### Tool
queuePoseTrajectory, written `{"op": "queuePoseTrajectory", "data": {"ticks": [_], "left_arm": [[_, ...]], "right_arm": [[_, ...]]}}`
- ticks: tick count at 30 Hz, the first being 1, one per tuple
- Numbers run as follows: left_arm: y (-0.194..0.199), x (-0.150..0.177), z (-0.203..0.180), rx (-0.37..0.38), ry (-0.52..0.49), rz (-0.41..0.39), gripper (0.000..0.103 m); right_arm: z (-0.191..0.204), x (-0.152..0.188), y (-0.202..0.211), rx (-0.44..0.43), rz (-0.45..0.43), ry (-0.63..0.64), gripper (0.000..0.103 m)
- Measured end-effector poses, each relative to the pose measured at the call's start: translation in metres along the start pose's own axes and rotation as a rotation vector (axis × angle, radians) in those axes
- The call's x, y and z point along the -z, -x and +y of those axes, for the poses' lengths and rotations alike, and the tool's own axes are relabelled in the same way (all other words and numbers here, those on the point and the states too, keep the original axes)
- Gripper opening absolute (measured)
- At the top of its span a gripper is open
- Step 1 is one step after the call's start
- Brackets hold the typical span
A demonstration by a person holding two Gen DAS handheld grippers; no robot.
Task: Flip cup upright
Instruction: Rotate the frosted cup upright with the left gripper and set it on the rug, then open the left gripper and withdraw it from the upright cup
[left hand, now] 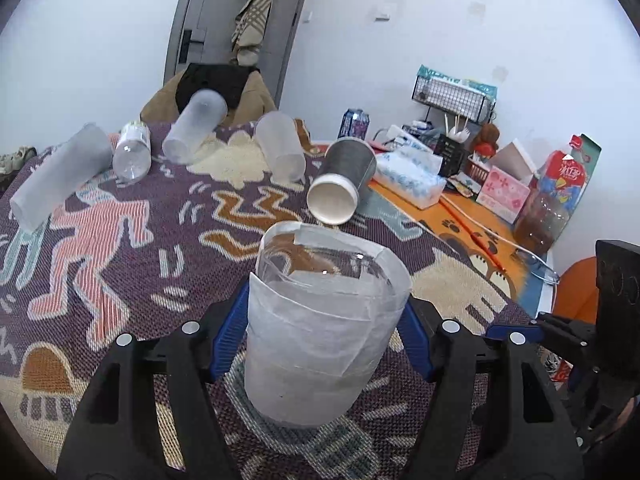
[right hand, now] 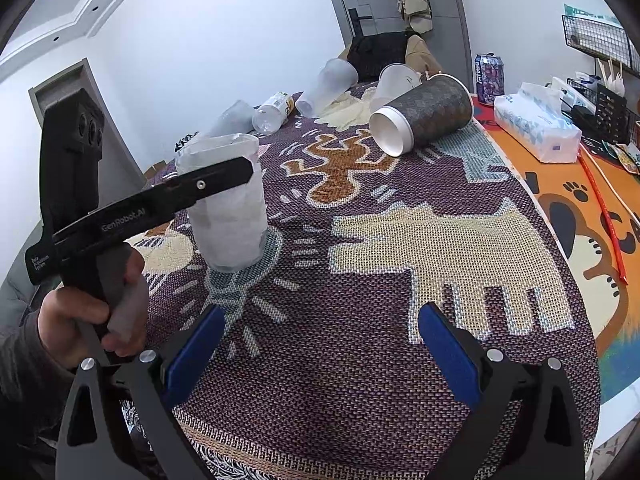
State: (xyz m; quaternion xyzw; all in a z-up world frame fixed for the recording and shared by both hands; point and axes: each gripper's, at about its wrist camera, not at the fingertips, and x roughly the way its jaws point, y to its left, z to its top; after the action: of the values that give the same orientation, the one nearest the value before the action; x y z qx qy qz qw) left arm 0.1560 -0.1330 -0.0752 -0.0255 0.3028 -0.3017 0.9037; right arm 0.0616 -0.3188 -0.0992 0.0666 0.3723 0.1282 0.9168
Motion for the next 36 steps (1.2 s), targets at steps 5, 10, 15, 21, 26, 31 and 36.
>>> {"op": "queuePoseTrajectory", "data": {"ticks": [5,10,15,21,26,31,36], "left_arm": [[0.007,0.004,0.000,-0.010,0.000,0.034,0.072],[0.016,0.008,-0.005,-0.059,-0.036,0.049,0.092],[0.031,0.009,-0.009,-0.066,-0.052,0.047,0.097],[0.058,0.014,-0.010,-0.093,-0.041,0.017,0.097],[0.087,0.015,-0.007,-0.141,-0.022,-0.042,0.097],[0.116,0.021,-0.009,-0.217,-0.032,-0.097,0.097],[0.140,0.027,-0.008,-0.277,-0.012,-0.145,0.097]], "right_arm": [[-0.002,0.001,0.002,0.000,0.000,-0.005,0.095],[0.003,0.001,0.001,-0.009,-0.001,0.005,0.095],[0.012,0.000,0.003,-0.014,-0.005,0.027,0.095],[0.023,-0.003,0.009,-0.016,-0.017,0.055,0.095],[0.034,-0.007,0.014,-0.029,-0.031,0.083,0.095],[0.043,-0.012,0.017,-0.044,-0.056,0.103,0.095],[0.050,-0.016,0.019,-0.077,-0.076,0.107,0.095]]}}
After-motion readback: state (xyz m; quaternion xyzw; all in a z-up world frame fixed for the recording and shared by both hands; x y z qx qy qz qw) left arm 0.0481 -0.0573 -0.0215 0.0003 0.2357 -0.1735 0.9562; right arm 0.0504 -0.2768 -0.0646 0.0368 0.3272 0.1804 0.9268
